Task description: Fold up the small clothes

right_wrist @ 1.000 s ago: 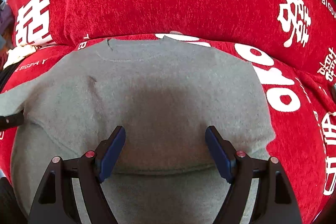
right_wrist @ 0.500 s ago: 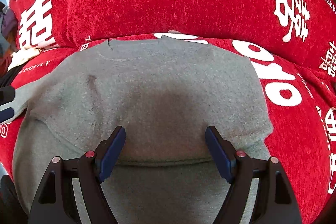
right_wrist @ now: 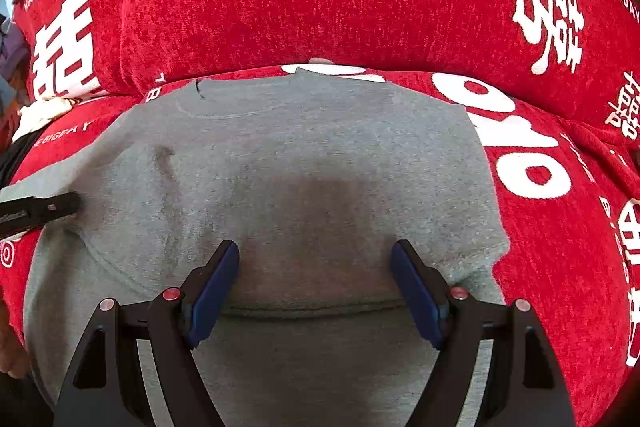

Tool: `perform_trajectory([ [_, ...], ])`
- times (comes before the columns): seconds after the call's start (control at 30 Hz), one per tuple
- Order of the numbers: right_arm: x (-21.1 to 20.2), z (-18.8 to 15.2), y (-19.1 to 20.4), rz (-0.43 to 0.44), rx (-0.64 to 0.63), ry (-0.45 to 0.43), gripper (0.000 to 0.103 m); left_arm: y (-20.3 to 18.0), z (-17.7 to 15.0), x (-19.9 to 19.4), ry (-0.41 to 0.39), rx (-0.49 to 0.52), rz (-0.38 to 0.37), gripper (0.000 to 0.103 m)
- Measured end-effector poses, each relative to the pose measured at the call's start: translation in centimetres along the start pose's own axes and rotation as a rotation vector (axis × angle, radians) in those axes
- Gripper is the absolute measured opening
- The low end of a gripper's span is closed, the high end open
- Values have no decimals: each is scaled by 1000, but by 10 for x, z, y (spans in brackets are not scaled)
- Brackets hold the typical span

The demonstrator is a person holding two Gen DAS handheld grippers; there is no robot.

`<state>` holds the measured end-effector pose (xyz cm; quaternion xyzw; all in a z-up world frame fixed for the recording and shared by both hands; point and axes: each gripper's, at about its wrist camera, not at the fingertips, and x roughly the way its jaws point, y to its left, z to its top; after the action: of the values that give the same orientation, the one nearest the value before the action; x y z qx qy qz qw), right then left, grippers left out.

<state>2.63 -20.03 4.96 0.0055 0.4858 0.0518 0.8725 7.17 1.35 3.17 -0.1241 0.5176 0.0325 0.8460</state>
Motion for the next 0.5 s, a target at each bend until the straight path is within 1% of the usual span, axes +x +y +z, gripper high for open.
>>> perform_trajectory([
  [0.07, -1, 0, 0, -6, -2, 2, 82, 9, -2, -8, -34, -3, 39, 0],
  [0.1, -1, 0, 1, -9, -3, 2, 82, 15, -2, -11, -37, -9, 38, 0],
  [0.13, -1, 1, 2, -12, -3, 4, 82, 20, -2, -11, -19, -19, -2, 0],
  [0.2, -1, 2, 4, -9, 0, 6, 82, 27, -2, -7, 54, -51, -141, 0],
  [0.23, -1, 3, 6, -7, 2, 7, 82, 27, -2, -4, 91, -59, -189, 0],
  [0.27, -1, 3, 8, -8, 2, 8, 82, 24, -3, -2, 106, -53, -191, 0],
  [0.33, -3, 3, 11, -9, -5, 6, 82, 11, -6, 2, 127, -3, -156, 0],
  [0.37, -3, 2, 13, -11, -10, 7, 82, 6, -8, 6, 141, 10, -154, 0],
  [0.4, -3, 2, 14, -14, -14, 9, 82, 5, -10, 9, 151, 7, -153, 0],
  [0.47, -3, 0, 13, -15, -15, 11, 82, 7, -11, 8, 145, -16, -152, 0],
  [0.5, -3, 0, 11, -15, -12, 11, 82, 6, -12, 3, 164, -11, -140, 0],
])
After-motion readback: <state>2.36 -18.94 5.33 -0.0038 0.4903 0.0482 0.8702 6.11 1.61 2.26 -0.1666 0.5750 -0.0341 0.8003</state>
